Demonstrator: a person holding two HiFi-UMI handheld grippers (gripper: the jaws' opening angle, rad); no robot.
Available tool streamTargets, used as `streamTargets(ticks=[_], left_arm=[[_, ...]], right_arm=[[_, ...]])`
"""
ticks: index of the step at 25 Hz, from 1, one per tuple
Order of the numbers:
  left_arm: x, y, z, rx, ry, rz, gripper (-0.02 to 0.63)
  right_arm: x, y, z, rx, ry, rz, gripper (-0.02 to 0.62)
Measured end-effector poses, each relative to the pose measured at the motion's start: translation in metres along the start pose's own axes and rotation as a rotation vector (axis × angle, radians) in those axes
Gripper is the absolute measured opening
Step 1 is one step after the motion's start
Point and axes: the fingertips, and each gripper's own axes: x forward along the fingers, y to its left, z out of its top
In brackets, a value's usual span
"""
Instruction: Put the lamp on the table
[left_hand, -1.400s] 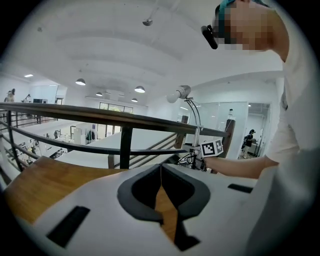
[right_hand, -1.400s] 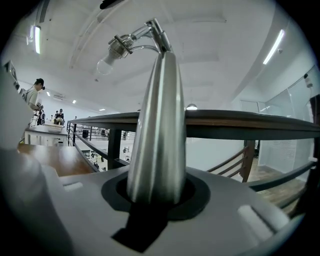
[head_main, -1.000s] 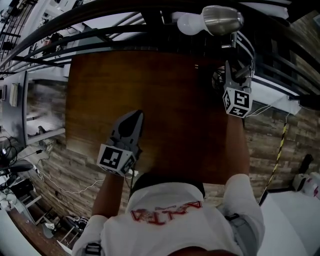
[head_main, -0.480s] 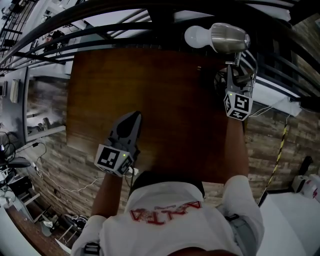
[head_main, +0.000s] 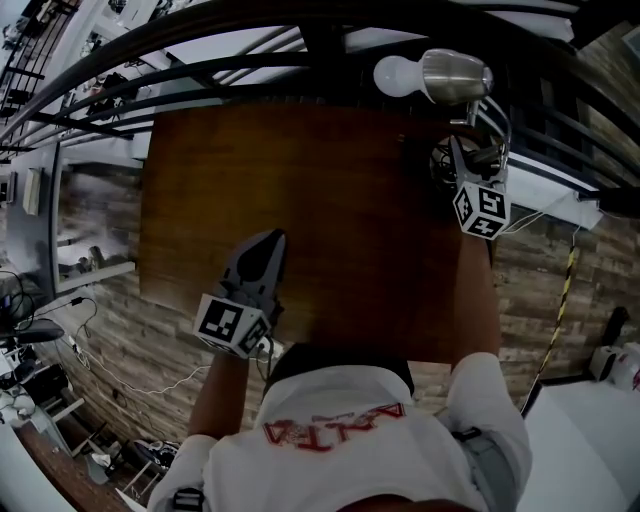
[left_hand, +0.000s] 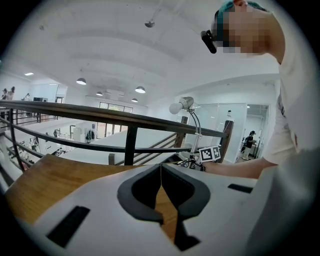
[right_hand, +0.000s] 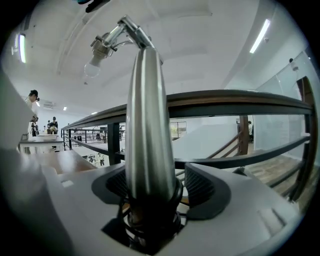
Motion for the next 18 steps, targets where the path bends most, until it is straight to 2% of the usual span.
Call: streamTargets(ticks=[3,9,14,17,18], left_arm=[[-0.011,0.003,0.004,0.008,-0.003,-0.002,0.012],[-0.036,0.0,0.016,0.027,-0.038,-0.014,0.013],[-0.053,-0.006,0.031,0.044,-0.091,-0.04,0.012],[-0.065,-0.011,0.036,0.05,-0.132,-0.065,0.013],[-0.069,-0.013,0.04,0.044,-0.144,-0.07,0.012]], right_arm=[[-0.014,0.004,-0.005,0.031,0.024,0.003,0.319],[-0.071,0.013,0.006,0.027,0.033,-0.002,0.322],[-0.119,0.038,0.012,0.081,0.032,0.019,0.322],[-0.147,0.064,0.025,0.109,0.009,0.052,0.31],[-0.156,0.071,0.033,0.113,-0.01,0.051,0.268]])
